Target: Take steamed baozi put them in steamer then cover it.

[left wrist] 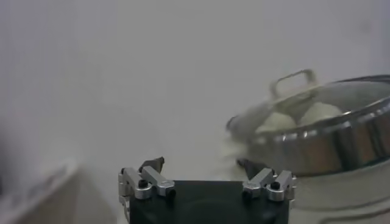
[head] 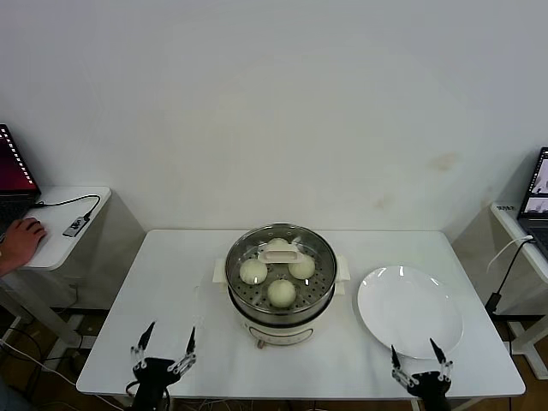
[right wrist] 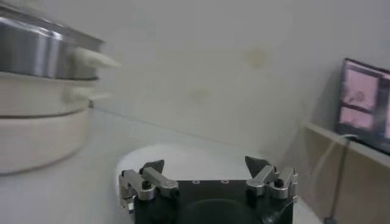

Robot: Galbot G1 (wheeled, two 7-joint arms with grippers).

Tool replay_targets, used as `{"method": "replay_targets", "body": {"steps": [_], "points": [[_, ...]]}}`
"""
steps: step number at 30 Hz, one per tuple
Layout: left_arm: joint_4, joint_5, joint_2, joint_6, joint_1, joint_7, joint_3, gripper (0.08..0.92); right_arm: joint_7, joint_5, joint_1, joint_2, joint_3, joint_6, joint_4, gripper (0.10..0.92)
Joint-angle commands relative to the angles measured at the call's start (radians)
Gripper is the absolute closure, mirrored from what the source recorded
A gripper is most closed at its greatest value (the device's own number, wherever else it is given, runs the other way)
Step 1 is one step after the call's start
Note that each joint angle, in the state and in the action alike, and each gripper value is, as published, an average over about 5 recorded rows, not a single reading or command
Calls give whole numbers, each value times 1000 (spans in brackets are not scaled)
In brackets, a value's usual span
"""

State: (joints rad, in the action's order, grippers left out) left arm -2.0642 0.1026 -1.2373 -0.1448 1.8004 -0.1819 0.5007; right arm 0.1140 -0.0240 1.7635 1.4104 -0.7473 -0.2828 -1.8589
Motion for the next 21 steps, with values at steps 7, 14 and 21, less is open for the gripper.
{"method": "replay_targets", "body": {"steps": [7,14,21], "points": [[128,216,-20,-148,82,27,51,177,40,-52,130,-40,84,-12,-90,203],[134,186,-29,-149,83,49,45,177,50,-38,134,-35,93,-6,-92,203],[136,178,-29,-146,78,50,48,177,50,-32,137,-31,104,-16,-88,203]]}}
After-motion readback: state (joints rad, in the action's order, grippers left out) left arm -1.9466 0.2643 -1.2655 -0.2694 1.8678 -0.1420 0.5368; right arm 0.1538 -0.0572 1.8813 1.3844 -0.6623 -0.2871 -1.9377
